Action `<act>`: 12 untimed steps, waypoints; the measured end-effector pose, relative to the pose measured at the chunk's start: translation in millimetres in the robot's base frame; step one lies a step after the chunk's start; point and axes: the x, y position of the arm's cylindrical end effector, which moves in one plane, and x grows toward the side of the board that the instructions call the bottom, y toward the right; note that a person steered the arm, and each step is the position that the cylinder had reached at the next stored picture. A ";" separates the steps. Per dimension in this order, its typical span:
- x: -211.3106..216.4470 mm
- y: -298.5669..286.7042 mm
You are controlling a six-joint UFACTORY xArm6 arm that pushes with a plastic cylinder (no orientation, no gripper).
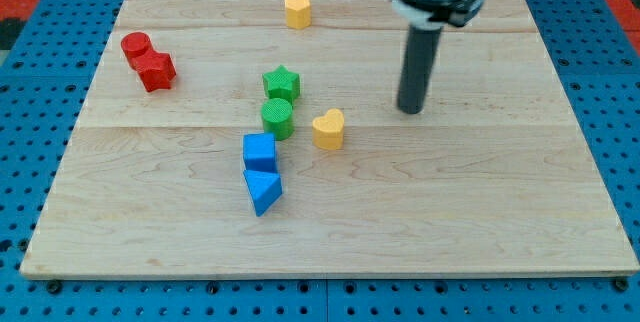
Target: Move the yellow heart closer to the green star
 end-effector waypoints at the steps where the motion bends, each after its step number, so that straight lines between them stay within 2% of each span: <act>1: 18.5 44.7; 2: 89.7 28.2; 3: 99.9 -38.7; 7: 105.1 -55.9; 8: 102.0 -112.5; 9: 82.7 -120.7; 10: 60.1 -61.3; 11: 52.2 -33.1; 12: 126.8 -61.3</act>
